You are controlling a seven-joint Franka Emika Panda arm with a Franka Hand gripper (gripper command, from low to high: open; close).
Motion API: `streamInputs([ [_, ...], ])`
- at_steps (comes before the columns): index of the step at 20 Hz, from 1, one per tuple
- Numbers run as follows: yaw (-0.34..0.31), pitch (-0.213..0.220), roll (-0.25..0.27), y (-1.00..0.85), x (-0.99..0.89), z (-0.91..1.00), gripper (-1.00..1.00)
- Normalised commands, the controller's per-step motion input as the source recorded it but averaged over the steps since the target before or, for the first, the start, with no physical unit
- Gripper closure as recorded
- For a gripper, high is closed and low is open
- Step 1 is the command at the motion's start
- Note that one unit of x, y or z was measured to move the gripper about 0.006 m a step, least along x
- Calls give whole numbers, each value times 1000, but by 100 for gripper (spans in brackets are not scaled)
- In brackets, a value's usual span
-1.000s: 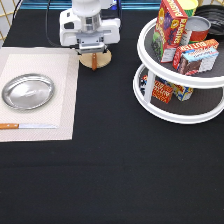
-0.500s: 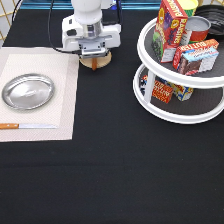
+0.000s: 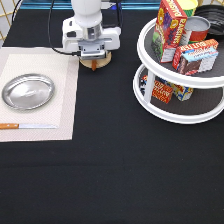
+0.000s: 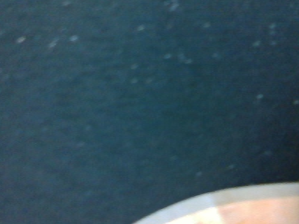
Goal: Arrange plate and fork
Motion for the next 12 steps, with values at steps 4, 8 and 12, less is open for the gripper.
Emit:
streamInputs([
  [4, 15, 4, -195, 109, 8, -24, 100],
  [8, 70, 0, -151, 74, 0, 0, 100],
  [12, 104, -4, -85, 5, -6, 50, 100],
])
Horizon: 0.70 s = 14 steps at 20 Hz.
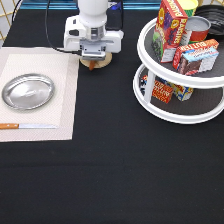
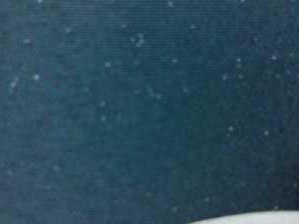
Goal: Arrange plate and fork
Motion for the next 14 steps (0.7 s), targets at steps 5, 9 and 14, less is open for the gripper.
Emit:
streamInputs([
  [5, 114, -8, 48, -162, -9, 310, 100],
  [9, 45, -51, 181, -624, -18, 971, 100],
  [14, -38, -102, 151, -688, 13, 743, 100],
])
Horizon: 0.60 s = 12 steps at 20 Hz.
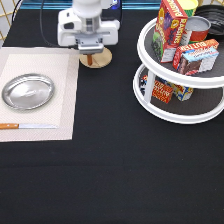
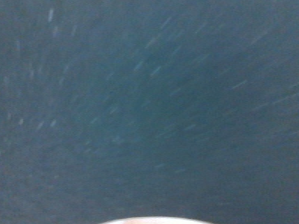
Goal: Arrange plate and fork
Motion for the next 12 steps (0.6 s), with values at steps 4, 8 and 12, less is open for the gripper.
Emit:
streamInputs([
  [4, -169, -87, 108, -329, 0, 351, 100],
  [8, -286, -138, 65, -46, -12, 99, 100],
  [12, -362, -55, 61, 0, -74, -1, 100],
])
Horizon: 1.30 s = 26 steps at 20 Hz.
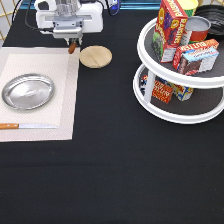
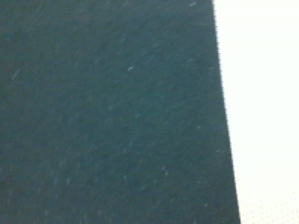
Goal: Arrange plate and fork
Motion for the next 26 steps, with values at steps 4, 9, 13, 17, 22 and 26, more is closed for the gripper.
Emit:
streamInputs([
  [4, -371, -35, 50, 0, -73, -26, 100],
  [9, -368, -4, 34, -5, -87, -31, 100],
  [13, -351, 14, 7, -87, -146, 0, 100],
  [17, -284, 61, 0, -297, -189, 0, 100],
  [22, -194, 109, 1, -513, -118, 57, 100],
  [26, -128, 145, 3, -625, -4, 77, 100],
])
